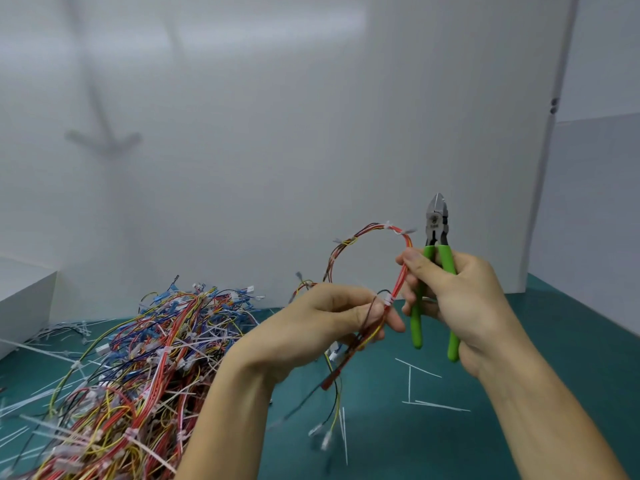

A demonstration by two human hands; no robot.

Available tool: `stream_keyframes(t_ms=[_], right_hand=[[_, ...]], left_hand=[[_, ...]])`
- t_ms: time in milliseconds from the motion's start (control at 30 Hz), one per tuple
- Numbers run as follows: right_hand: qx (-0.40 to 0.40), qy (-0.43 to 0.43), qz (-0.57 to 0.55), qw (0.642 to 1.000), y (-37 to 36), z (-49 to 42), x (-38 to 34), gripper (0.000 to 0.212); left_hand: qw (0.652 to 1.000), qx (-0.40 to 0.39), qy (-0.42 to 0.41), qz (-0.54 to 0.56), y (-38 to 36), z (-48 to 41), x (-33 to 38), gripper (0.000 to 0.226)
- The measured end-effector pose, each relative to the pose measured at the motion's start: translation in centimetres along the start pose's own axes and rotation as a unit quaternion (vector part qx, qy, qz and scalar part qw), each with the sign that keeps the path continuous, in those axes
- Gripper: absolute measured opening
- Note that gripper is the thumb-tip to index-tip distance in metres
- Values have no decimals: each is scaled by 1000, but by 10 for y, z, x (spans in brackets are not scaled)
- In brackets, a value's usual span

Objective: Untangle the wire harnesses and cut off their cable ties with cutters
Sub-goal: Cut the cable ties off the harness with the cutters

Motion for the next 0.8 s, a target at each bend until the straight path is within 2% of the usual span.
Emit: stream_keyframes(t_ms=[200,300,400,500,800], right_hand=[[-23,-19,51,998,1,0,0,25],[-51,-16,132,990,-5,3,-4,32],[-67,4,291,954,-10,5,-10,57],[-66,33,424,903,-14,10,-17,61],[-96,79,542,831,-16,14,-19,52]], left_hand=[[993,96,-21,59,13,-2,2,22],[984,155,-15,82,22,3,1,19],[976,199,-3,87,30,7,-2,17],[970,230,9,84,35,10,-4,15],[956,281,22,80,44,15,-4,14]])
Point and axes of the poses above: each hand's wrist, its own z-axis away from the middle knuckle, its own y-axis out of the back of the hand, x = y × z, the point moved 6 cm from there along -z, towards the middle knuckle, and after that the axes turned 7 degrees about -x, right-handed, at the moved point
